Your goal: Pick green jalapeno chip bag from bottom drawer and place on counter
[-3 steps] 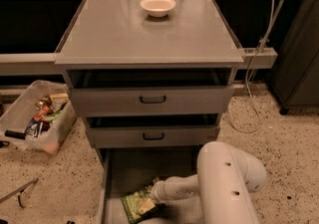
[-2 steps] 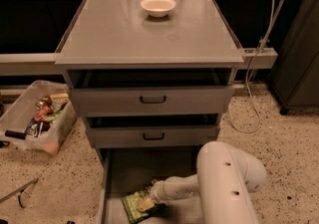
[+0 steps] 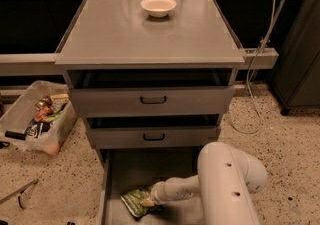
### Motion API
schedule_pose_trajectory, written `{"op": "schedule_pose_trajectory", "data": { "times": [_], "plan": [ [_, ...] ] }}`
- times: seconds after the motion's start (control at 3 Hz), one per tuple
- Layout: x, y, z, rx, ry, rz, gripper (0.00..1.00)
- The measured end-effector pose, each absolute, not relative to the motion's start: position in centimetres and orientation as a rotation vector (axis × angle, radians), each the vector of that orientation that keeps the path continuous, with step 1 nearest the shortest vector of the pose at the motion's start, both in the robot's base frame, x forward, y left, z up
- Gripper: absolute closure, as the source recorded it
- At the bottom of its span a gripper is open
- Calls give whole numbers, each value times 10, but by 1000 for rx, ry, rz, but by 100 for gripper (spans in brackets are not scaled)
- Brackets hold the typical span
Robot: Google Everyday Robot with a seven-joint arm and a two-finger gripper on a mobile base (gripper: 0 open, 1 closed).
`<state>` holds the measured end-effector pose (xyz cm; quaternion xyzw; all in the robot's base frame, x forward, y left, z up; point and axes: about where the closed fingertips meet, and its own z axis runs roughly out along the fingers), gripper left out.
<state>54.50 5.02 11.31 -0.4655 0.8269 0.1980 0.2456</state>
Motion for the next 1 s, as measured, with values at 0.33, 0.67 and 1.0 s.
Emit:
{"op": "schedule_pose_trajectory", "data": {
  "times": [0.33,0.67,1.0],
  "plan": [
    [546,50,131,-1273,2235,558,88],
    [551,44,198,-1278,2183,618,100],
    [563,35,286,-1299,2106,688,100]
  ]
}}
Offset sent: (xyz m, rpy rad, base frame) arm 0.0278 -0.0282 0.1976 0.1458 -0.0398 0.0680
